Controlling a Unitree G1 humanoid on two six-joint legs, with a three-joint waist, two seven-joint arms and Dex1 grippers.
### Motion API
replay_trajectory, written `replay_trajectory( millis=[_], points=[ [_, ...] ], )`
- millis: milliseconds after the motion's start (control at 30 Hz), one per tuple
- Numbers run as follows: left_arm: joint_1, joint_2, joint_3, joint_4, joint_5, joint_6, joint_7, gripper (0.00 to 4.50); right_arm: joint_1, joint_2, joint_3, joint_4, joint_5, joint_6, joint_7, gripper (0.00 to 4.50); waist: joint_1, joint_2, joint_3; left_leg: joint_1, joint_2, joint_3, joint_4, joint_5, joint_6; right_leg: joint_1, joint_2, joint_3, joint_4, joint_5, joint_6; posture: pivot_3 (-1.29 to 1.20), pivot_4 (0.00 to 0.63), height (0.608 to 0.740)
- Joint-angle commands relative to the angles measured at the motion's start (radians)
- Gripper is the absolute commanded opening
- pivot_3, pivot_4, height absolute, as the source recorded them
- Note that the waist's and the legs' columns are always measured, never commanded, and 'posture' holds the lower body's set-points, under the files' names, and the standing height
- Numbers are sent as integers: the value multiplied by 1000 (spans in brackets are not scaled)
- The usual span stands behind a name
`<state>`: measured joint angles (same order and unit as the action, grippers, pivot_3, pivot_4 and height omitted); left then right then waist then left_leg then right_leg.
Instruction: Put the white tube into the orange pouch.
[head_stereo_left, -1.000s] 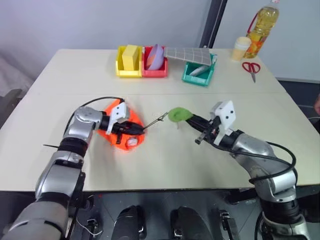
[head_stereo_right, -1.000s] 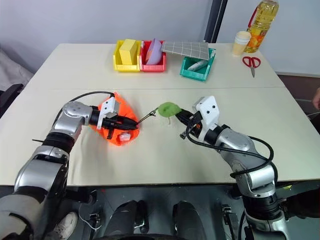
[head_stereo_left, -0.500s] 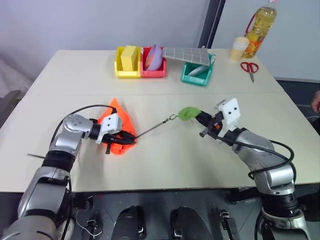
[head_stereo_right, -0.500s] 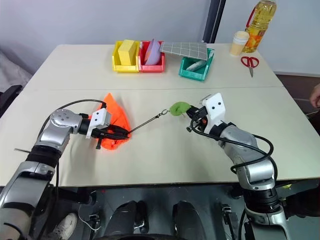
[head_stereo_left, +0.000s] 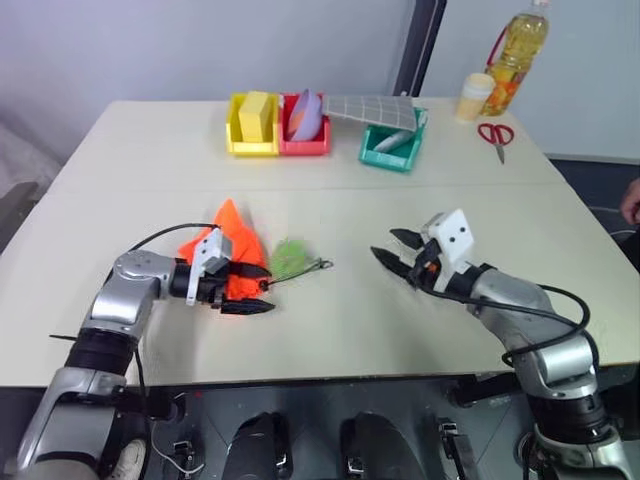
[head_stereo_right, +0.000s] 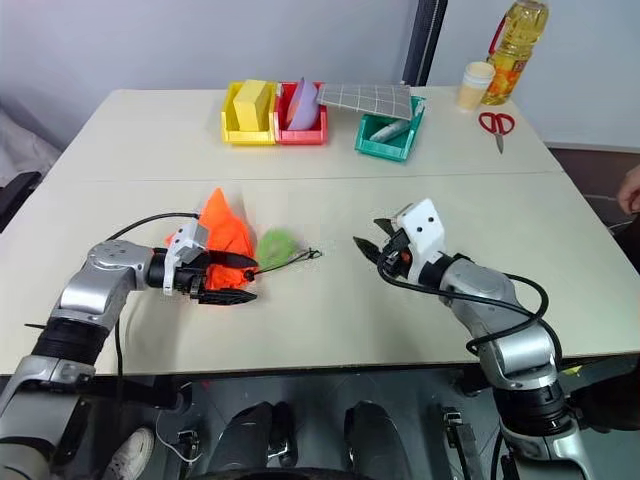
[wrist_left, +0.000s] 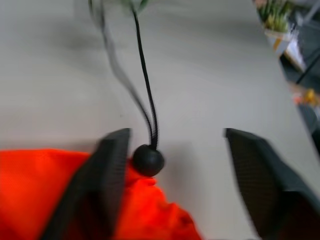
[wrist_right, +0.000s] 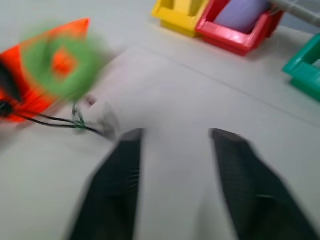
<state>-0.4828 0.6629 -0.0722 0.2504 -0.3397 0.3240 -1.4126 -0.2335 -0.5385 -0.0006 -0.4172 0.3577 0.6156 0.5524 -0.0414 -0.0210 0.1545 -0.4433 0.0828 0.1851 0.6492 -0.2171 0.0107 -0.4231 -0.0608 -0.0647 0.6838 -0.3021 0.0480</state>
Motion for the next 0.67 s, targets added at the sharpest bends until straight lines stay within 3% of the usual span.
replay_trajectory(
  millis=[33,233,533,667],
  points=[
    [55,58,103,-111,-83,108,44,4500,71,-69,-17,-63,-1,-26,64,3685,0,0,0,0,0,0,0,0,0,0,0,0,0,0,0,0,150,740],
    [132,63,277,-181,-169,211,221,4500,122,-97,-87,-28,15,-87,100,3685,0,0,0,1,0,0,0,-2,4,0,0,0,0,0,0,0,150,740],
    [312,-14,437,-224,-95,55,544,4500,97,-41,-151,57,79,-132,120,3685,1,0,0,1,0,0,0,-2,4,1,-1,0,0,0,0,0,150,740],
    [373,-43,454,-268,-120,63,591,4500,105,-38,-136,85,71,-143,134,3685,3,0,0,1,0,0,0,-3,4,1,-1,0,0,0,0,0,150,740]
  ],
)
